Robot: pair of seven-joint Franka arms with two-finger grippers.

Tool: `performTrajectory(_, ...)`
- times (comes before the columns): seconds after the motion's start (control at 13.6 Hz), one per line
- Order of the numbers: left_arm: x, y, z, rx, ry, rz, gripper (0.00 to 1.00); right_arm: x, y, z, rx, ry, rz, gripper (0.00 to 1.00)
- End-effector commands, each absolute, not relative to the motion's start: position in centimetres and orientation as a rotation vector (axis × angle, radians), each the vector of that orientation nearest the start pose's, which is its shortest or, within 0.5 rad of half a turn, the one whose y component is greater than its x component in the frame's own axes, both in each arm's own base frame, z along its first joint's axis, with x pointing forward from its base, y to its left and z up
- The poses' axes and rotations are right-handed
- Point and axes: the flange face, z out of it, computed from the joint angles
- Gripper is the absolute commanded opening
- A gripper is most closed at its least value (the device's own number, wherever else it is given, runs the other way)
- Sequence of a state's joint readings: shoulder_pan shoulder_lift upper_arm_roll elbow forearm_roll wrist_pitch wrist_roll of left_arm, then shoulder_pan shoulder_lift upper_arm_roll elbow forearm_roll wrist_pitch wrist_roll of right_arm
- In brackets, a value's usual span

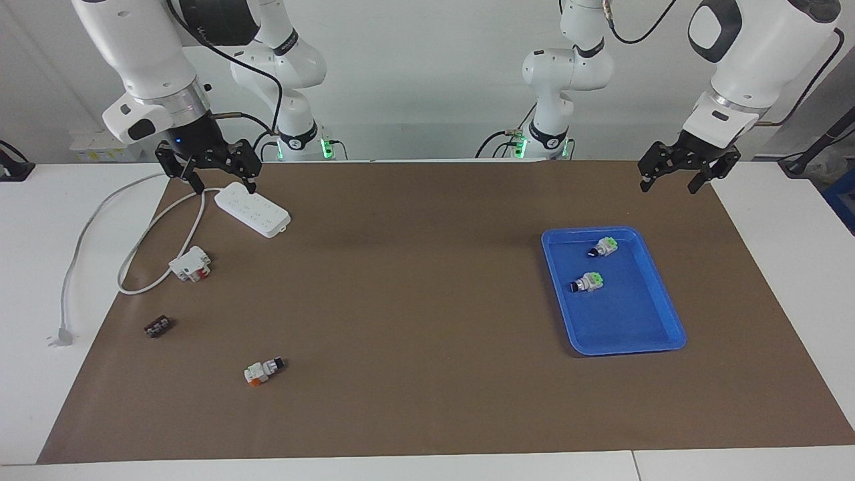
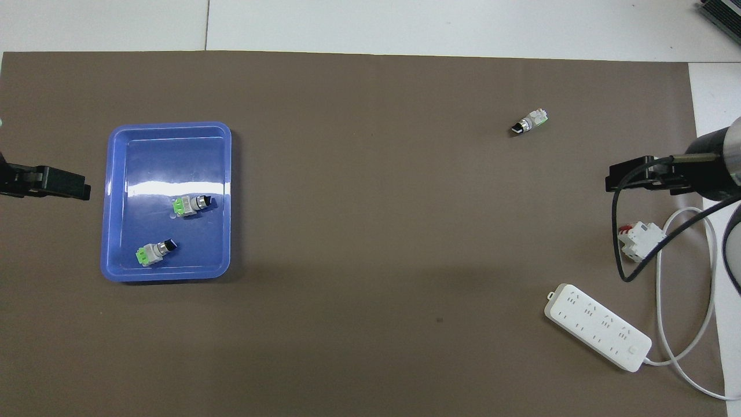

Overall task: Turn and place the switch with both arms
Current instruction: 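Reach the right gripper toward the small white switch on the mat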

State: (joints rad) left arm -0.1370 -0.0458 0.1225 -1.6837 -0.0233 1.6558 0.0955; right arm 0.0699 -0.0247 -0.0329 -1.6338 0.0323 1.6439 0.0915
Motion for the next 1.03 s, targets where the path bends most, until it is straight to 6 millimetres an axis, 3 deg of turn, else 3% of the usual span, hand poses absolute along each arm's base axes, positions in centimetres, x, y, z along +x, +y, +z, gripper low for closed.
performTrajectory(0.0, 53.6, -0.8, 60.2, -3.168, 0.172, -0.062, 1.0, 54.9, 1.9, 61.3, -3.103, 0.082, -0.03, 1.0)
performTrajectory(0.44, 53.5, -1.1, 60.1, -3.168, 0.183, -0.069, 1.0, 55.2, 2.0, 61.3, -3.105, -0.074, -0.071, 1.0)
performTrajectory(0.81, 53.5, -1.1, 60.2, -3.169, 0.174, -0.067, 1.0, 56.1, 2.1, 60.8, -3.051, -0.643, -0.13, 1.0)
performTrajectory(0.96, 53.5, -1.0, 60.2, -3.168, 0.174, -0.067, 1.0, 57.3, 2.0, 59.4, -2.98, -0.917, -0.114, 1.0)
